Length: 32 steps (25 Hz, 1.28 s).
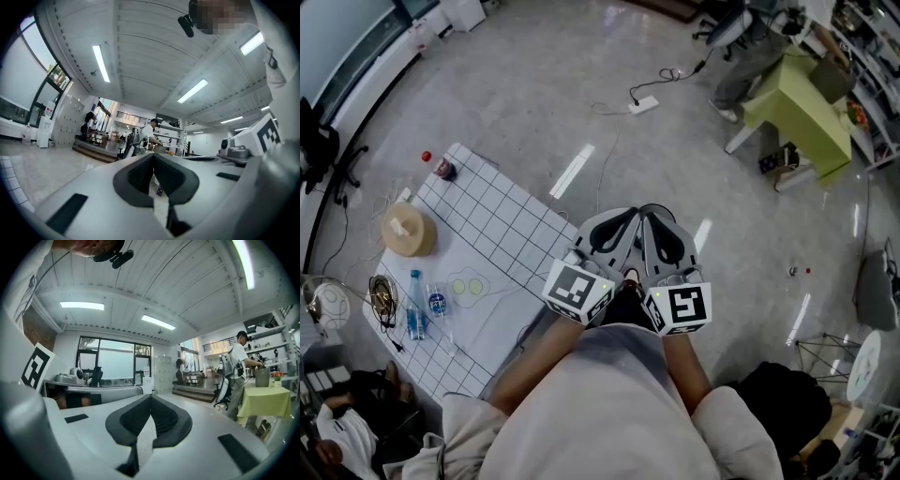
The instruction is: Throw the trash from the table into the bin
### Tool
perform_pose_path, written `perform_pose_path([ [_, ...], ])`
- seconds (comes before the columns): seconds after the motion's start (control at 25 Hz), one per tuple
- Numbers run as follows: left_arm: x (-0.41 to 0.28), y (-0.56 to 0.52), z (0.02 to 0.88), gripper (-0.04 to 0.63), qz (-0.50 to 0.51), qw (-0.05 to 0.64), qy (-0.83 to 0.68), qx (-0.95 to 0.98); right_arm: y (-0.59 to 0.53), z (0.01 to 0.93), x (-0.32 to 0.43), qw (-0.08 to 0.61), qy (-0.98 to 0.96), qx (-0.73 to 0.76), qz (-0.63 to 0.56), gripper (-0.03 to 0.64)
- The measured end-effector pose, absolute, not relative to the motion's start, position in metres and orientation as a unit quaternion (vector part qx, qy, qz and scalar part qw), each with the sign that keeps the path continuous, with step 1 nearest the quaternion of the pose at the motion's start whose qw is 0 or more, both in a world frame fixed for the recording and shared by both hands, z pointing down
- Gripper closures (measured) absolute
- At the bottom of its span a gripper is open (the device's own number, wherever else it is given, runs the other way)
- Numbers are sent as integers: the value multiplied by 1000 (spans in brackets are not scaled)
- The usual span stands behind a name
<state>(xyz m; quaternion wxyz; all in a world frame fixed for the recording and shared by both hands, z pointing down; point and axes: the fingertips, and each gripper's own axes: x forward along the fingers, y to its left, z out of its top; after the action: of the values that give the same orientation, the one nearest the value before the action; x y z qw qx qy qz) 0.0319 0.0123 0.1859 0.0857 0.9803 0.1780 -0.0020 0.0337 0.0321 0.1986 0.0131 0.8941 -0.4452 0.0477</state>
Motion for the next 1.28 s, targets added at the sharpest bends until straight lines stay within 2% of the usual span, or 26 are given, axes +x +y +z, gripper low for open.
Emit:
perform_pose_path([
  [0.48, -21, -76, 176, 588, -23, 72, 54, 996, -59, 190, -17, 11, -572, 819, 36, 597],
  [1.28, -233, -264, 193, 588, -25, 55, -252, 966, -254, 206, -221, 28, -812, 582, 30, 597],
])
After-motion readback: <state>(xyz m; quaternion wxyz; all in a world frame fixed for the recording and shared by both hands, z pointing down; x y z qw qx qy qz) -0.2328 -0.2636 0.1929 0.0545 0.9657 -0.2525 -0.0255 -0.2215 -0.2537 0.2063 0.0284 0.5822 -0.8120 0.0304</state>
